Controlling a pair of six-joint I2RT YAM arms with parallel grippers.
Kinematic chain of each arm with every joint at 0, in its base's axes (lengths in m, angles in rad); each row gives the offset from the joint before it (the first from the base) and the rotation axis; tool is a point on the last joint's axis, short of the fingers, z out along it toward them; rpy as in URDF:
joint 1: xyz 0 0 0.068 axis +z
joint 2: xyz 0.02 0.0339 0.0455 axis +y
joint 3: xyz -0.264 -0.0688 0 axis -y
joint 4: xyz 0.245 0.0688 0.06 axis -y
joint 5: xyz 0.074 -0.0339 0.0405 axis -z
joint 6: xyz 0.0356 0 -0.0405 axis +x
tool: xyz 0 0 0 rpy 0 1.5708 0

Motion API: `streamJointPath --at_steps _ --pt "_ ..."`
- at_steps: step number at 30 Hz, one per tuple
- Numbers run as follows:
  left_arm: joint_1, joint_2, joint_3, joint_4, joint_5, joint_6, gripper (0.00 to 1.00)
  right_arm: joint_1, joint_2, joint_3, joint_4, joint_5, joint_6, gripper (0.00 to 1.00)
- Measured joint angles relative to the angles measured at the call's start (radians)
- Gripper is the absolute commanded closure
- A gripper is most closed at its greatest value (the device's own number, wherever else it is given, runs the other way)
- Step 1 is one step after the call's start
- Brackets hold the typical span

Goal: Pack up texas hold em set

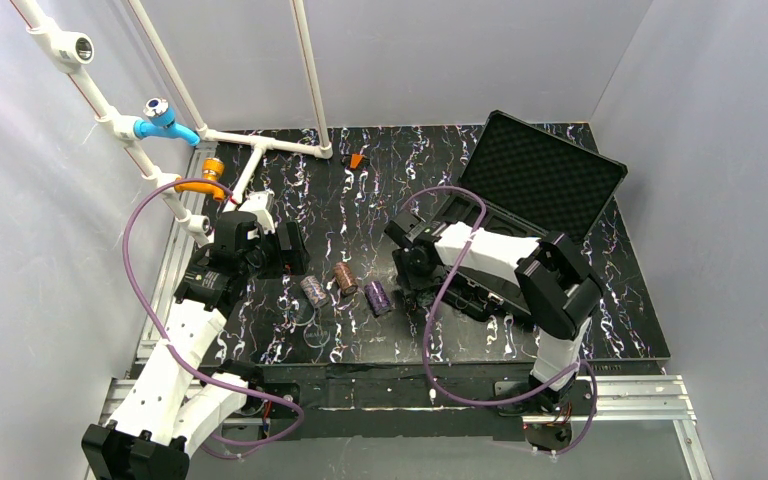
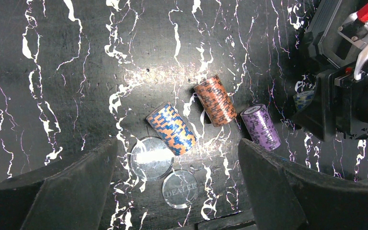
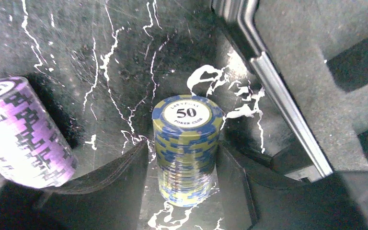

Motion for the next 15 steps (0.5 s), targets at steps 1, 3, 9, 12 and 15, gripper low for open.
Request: streamJointPath --at_steps 1,3,9,12,15 --pt "0.0 0.0 0.0 0.0 0.0 0.0 0.05 0.0 0.003 0.006 0.002 0.001 0.0 0.39" --pt "0.0 0.0 0.0 0.0 0.0 0.0 0.05 0.0 0.01 0.017 0.002 0.004 0.002 0.39" --pt "0.0 0.0 0.0 0.0 0.0 0.0 0.05 0.001 0.027 0.023 0.006 0.013 0.013 0.47" --pt "0.0 0.0 -0.001 0.0 0.0 0.0 0.05 0.002 0.031 0.023 0.006 0.023 0.021 0.53" --pt "0.0 0.0 -0.001 0.0 0.0 0.0 0.05 0.002 0.031 0.023 0.005 0.027 0.025 0.69"
